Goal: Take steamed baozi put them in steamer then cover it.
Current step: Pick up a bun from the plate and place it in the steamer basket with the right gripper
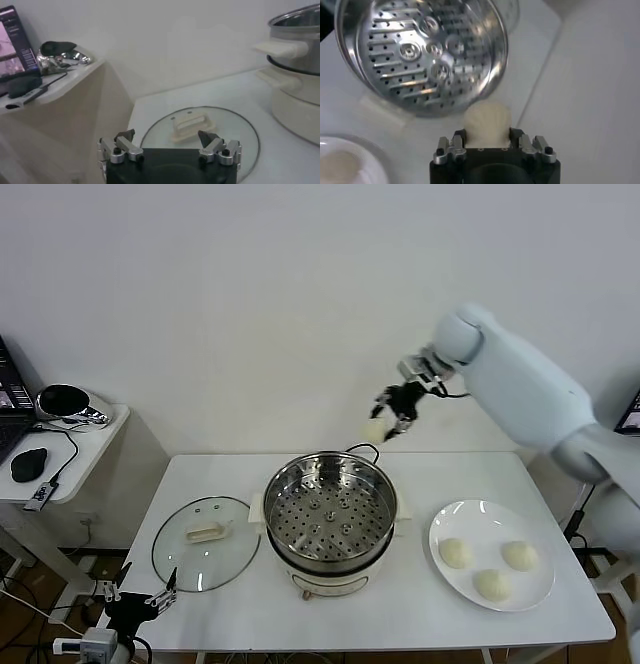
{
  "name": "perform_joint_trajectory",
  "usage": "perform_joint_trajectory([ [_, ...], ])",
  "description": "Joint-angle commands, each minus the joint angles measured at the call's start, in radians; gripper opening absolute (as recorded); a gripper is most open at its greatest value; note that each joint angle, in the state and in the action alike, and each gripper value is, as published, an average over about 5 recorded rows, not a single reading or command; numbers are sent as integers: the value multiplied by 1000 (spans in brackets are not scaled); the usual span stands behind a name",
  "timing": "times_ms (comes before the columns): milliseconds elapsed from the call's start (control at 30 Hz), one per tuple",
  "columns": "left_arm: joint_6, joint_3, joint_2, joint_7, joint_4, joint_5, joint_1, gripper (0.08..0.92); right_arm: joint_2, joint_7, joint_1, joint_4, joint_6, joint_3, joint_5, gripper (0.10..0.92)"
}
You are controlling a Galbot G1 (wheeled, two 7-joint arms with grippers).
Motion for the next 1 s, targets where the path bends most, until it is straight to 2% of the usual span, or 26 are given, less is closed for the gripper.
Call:
perform_joint_trajectory([
  [33,1,-6,-17,-2,-10,4,8,823,111,-24,64,26,320,-80,-34,550],
  [433,0,-2,-38,-4,-11,18,9,823,121,-24,-3,110,322,-111,-211,545],
  [1000,0,3,-48,-2,-7,13,9,823,175,19,-122,11,321,-89,-298,543],
])
